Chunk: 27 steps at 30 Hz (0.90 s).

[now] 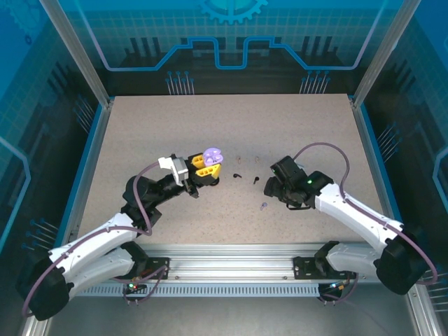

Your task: Insert wireless bluetooth earbuds into charging case

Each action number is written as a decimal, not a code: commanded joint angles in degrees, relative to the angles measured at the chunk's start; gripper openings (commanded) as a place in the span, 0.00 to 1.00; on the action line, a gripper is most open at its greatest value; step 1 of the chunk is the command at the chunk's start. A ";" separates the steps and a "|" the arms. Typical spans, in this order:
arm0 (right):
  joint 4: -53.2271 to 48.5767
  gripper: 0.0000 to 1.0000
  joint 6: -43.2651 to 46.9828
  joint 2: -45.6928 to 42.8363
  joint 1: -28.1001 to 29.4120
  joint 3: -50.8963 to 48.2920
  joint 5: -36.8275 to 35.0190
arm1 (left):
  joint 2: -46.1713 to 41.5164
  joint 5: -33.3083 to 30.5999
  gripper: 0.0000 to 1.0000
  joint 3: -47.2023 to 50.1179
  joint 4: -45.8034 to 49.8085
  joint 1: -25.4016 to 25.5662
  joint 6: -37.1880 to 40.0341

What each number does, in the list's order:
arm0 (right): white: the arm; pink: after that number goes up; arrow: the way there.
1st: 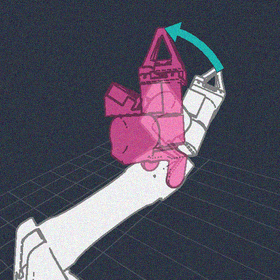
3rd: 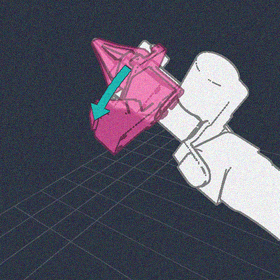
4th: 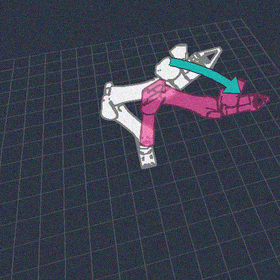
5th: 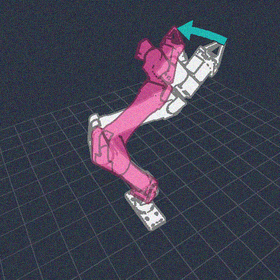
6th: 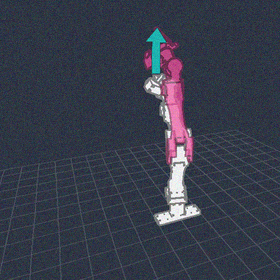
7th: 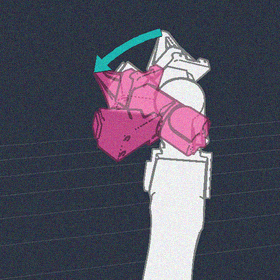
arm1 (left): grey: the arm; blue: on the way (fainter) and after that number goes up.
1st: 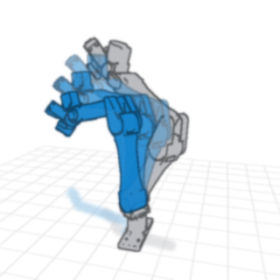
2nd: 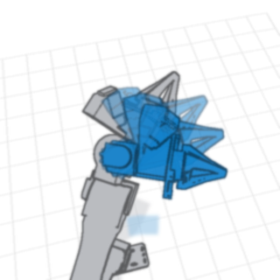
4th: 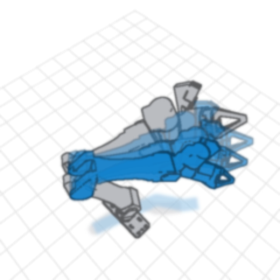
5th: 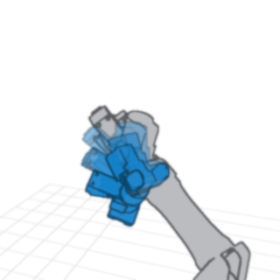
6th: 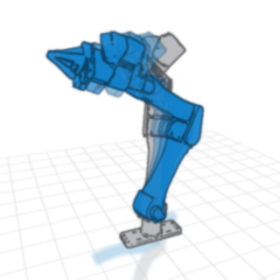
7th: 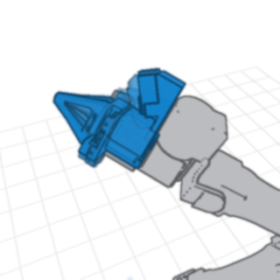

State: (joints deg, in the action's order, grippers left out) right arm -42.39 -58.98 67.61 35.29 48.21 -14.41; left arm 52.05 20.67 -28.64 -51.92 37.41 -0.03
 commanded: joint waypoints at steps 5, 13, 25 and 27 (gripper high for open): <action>1.26 0.72 -4.14 3.15 -1.09 0.75 1.92 | -0.06 2.02 0.00 -2.56 -3.50 0.53 -0.41; 0.32 0.72 -10.21 8.49 -1.19 1.89 2.29 | 1.10 -0.05 0.00 -1.88 -2.22 0.47 0.82; 1.42 0.64 -13.10 19.22 -0.62 6.44 4.50 | 2.00 -2.02 0.00 -0.27 -1.35 0.47 1.70; 2.05 0.62 -13.58 20.38 -0.32 6.24 4.81 | 2.00 -2.29 0.00 -0.18 -1.44 0.42 1.62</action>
State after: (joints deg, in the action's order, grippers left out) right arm -40.40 -70.52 86.52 34.83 53.25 -10.37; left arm 54.06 19.51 -28.86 -52.36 37.41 0.36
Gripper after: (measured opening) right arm 0.634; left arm 0.222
